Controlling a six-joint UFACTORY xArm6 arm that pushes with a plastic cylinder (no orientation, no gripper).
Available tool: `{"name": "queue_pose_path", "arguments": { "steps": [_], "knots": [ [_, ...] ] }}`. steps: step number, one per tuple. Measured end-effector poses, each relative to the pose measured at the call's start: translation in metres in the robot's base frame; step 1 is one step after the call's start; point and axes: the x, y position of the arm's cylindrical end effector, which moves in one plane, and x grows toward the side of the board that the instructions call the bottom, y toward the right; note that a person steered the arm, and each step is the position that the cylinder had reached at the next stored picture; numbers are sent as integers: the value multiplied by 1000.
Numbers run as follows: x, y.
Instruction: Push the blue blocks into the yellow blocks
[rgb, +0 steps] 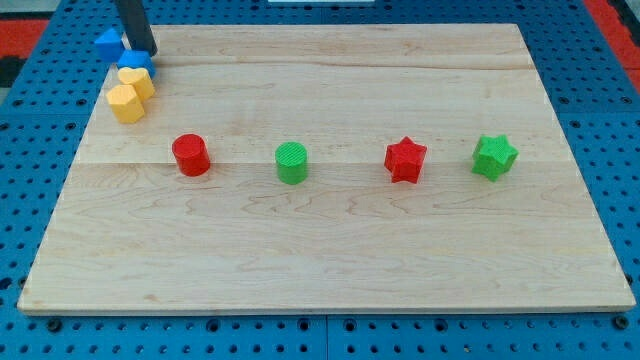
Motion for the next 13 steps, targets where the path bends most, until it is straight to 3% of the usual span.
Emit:
{"name": "queue_pose_path", "arguments": {
  "steps": [1,2,4,5,7,13],
  "knots": [
    [-6,2],
    [-53,3],
    [-58,-40],
    [-58,-63],
    [-19,-65],
    [-3,-46]
  ]
}}
